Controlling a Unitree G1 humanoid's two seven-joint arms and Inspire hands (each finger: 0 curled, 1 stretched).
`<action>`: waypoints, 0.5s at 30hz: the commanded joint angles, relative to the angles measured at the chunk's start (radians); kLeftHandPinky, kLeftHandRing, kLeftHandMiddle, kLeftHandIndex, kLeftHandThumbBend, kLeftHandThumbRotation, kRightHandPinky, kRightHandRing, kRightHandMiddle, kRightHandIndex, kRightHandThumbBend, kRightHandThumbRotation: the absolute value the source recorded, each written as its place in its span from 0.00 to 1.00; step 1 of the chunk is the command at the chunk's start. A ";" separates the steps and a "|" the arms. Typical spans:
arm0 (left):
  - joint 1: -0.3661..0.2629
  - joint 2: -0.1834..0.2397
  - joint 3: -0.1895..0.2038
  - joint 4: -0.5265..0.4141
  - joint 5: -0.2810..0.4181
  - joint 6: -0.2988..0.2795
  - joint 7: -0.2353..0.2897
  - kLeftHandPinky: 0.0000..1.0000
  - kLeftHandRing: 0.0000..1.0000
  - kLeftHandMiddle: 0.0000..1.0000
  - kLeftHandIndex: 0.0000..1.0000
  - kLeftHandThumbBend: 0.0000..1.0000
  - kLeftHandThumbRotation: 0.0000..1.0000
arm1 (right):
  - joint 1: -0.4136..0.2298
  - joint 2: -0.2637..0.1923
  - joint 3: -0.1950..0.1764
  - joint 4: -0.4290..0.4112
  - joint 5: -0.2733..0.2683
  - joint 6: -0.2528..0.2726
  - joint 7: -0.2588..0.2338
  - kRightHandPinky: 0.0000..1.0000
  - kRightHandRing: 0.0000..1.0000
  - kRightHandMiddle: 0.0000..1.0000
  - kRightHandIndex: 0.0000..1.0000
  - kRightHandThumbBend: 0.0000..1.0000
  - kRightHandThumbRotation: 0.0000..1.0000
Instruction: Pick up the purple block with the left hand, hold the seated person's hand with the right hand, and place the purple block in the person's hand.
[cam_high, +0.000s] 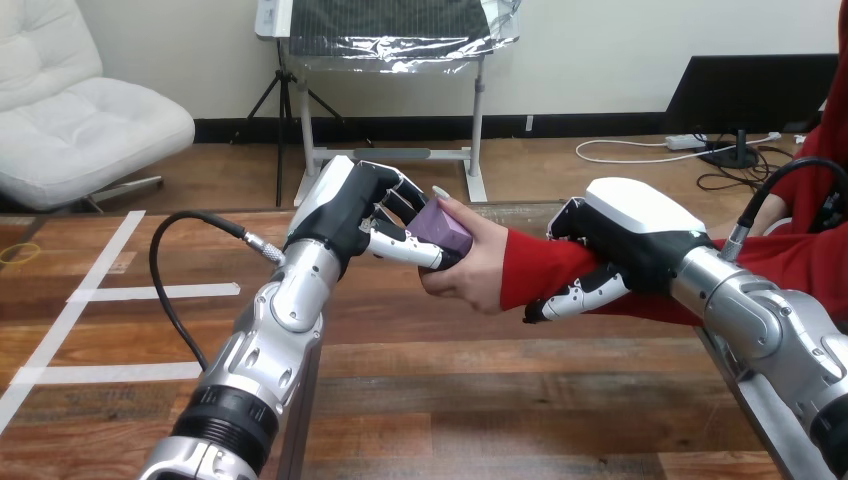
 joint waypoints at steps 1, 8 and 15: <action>-0.076 -0.018 -0.015 -0.005 -0.005 -0.034 -0.011 0.34 0.40 0.42 0.39 0.80 0.00 | -0.096 0.052 -0.016 -0.040 0.026 -0.061 -0.027 0.20 0.23 0.27 0.27 0.79 0.36; -0.061 -0.010 -0.001 -0.034 -0.038 -0.005 -0.073 0.37 0.43 0.46 0.42 0.78 0.00 | -0.084 0.044 -0.019 -0.052 0.028 -0.045 -0.012 0.22 0.24 0.28 0.28 0.79 0.36; -0.035 0.012 0.000 -0.084 -0.058 0.010 -0.136 0.47 0.58 0.63 0.60 0.81 0.12 | -0.074 0.031 -0.017 -0.064 0.024 -0.043 -0.003 0.23 0.26 0.30 0.29 0.78 0.35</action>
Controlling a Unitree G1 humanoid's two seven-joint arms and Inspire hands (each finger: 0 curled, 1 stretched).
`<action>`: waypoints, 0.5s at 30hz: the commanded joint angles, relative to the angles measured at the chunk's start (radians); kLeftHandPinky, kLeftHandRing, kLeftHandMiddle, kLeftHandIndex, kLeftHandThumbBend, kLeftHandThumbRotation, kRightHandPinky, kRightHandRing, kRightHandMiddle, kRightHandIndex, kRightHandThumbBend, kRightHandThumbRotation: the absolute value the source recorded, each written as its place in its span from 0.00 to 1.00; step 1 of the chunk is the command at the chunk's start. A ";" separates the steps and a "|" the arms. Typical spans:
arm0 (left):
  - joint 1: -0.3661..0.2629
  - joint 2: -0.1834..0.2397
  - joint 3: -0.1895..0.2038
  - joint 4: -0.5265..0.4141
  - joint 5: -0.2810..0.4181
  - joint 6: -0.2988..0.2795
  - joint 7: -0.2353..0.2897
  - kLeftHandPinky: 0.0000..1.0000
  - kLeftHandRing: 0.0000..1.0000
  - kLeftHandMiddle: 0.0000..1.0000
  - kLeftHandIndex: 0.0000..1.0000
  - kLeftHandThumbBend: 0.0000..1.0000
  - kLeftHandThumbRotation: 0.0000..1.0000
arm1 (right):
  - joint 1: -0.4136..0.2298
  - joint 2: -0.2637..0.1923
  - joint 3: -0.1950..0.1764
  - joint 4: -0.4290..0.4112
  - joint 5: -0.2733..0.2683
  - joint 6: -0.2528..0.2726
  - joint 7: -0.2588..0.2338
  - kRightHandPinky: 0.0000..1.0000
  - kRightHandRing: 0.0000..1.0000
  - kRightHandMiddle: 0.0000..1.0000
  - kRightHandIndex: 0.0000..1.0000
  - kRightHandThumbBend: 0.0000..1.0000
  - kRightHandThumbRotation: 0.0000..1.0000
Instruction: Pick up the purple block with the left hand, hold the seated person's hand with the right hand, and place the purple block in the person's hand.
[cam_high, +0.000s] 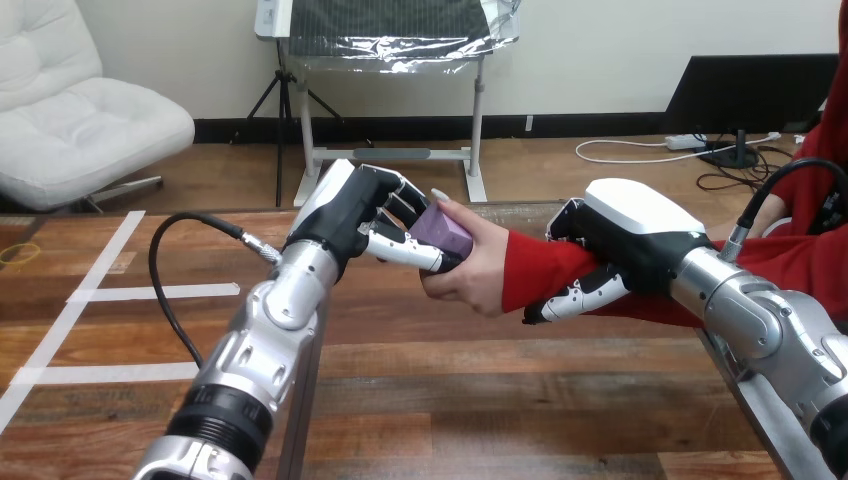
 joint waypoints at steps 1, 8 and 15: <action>-0.027 -0.003 -0.008 -0.088 -0.022 -0.003 -0.047 0.50 0.63 0.67 0.65 0.81 0.19 | -0.072 0.029 -0.017 -0.068 0.028 -0.037 0.007 0.24 0.26 0.31 0.30 0.78 0.34; 0.016 0.008 0.004 -0.145 -0.036 -0.013 -0.061 0.60 0.73 0.78 0.76 0.79 0.41 | -0.059 0.022 -0.029 -0.097 0.054 0.011 0.084 0.27 0.31 0.36 0.38 0.83 0.37; 0.057 0.023 0.009 -0.198 -0.047 -0.017 -0.071 0.66 0.76 0.80 0.79 0.76 0.61 | -0.043 0.004 -0.034 -0.143 0.068 0.050 0.163 0.34 0.39 0.45 0.50 0.92 0.44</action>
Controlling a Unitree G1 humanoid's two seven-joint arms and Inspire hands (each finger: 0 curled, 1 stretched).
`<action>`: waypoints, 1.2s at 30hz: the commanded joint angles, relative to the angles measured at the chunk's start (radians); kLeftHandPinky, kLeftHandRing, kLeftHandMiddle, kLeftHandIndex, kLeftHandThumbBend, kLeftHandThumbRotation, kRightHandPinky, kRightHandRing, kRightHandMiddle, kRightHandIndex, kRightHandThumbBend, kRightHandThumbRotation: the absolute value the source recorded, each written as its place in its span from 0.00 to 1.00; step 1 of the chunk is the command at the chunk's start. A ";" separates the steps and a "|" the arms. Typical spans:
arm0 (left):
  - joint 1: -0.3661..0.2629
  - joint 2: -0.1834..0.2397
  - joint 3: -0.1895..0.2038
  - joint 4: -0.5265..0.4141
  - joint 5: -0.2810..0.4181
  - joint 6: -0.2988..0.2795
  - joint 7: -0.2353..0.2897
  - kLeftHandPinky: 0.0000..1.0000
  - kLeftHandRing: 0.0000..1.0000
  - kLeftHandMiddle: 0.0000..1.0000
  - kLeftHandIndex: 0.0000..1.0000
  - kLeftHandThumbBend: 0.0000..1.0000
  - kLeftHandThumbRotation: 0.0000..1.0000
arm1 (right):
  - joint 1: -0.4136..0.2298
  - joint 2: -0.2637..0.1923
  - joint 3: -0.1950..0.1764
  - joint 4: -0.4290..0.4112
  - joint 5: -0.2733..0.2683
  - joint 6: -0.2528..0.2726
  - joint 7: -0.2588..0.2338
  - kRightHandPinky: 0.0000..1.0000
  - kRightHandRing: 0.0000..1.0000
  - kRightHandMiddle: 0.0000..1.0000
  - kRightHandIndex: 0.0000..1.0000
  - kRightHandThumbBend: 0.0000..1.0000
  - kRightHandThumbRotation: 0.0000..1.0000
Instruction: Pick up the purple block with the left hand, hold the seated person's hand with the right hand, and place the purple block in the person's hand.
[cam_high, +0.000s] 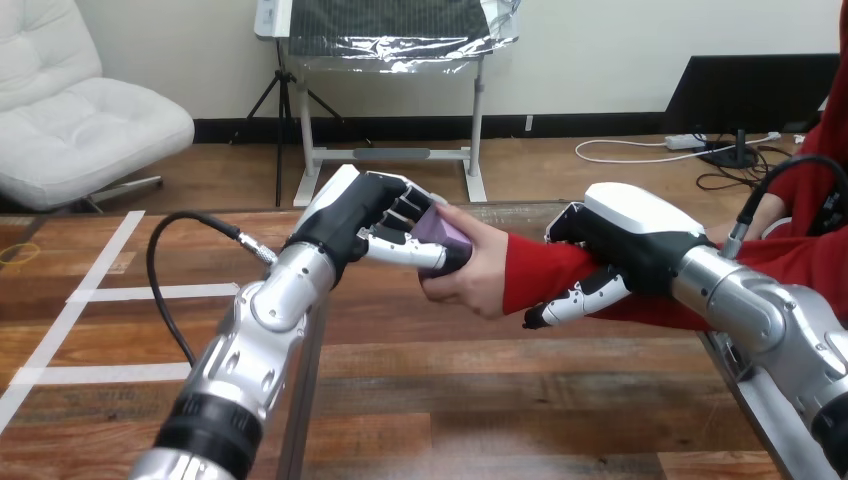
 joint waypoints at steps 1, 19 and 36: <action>0.009 0.007 0.011 -0.099 -0.023 -0.024 -0.006 0.66 0.77 0.80 0.79 0.75 0.62 | -0.039 0.006 -0.022 -0.111 0.040 0.010 0.057 0.35 0.41 0.46 0.51 0.93 0.45; 0.114 0.034 0.036 -0.225 -0.048 -0.020 -0.006 0.66 0.76 0.78 0.76 0.73 0.78 | 0.035 -0.059 -0.032 -0.253 0.044 0.096 0.184 0.62 0.77 0.77 0.77 1.00 0.65; 0.219 0.037 0.065 -0.334 -0.057 -0.039 0.012 0.66 0.75 0.76 0.72 0.66 0.77 | 0.092 -0.093 -0.063 -0.347 0.127 0.213 0.328 0.66 0.81 0.83 0.85 1.00 0.47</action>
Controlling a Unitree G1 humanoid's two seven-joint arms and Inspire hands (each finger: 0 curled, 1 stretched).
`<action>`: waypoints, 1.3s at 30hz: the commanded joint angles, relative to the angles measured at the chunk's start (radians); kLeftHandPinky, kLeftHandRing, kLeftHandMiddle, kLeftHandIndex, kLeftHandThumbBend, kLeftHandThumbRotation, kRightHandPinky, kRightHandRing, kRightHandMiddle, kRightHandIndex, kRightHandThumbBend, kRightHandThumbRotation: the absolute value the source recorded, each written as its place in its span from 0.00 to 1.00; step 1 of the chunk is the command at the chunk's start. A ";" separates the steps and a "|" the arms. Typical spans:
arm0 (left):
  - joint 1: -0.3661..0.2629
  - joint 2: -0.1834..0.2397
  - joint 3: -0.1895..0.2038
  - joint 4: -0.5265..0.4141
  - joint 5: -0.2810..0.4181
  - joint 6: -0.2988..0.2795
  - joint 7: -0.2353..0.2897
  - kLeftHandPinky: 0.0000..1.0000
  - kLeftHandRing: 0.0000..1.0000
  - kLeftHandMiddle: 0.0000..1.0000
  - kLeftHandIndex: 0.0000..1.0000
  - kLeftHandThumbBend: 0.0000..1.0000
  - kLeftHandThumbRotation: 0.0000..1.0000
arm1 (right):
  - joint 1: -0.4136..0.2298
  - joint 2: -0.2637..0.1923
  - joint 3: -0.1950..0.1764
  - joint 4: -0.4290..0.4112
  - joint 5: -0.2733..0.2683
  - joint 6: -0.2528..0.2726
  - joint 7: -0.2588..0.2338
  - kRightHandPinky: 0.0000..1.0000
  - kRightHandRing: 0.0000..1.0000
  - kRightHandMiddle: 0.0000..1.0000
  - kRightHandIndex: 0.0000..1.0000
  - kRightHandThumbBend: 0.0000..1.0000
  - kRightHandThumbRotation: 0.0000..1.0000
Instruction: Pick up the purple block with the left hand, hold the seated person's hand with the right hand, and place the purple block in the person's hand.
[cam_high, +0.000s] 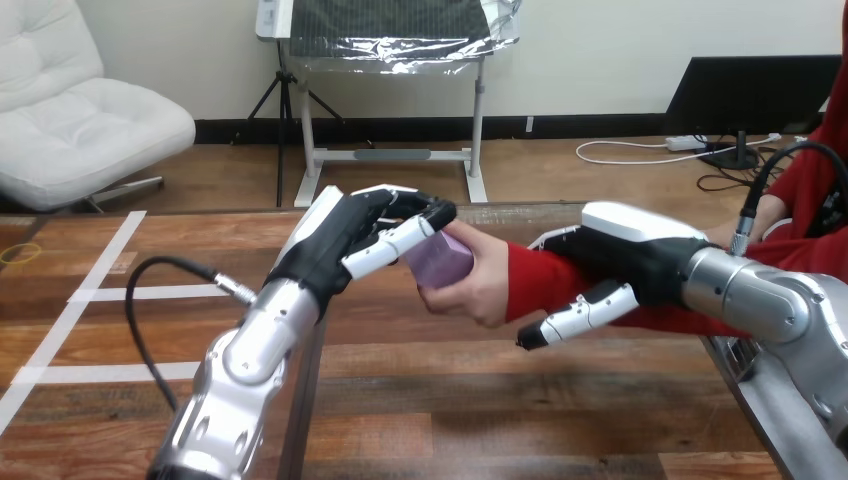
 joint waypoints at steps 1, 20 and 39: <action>0.010 0.019 0.032 -0.096 -0.021 -0.026 0.016 0.65 0.75 0.76 0.71 0.66 0.77 | -0.001 -0.030 -0.034 -0.065 0.027 0.041 0.047 0.67 0.81 0.83 0.85 1.00 0.47; 0.157 0.014 0.068 -0.278 -0.080 -0.085 0.007 0.59 0.69 0.72 0.68 0.62 0.71 | 0.054 -0.061 -0.083 -0.143 0.051 0.099 0.089 0.74 0.87 0.90 0.92 1.00 0.54; 0.264 0.045 0.053 -0.375 -0.074 -0.135 -0.047 0.57 0.67 0.69 0.66 0.58 0.57 | 0.180 0.012 -0.159 -0.322 -0.028 0.213 -0.206 0.73 0.86 0.89 0.91 0.96 0.97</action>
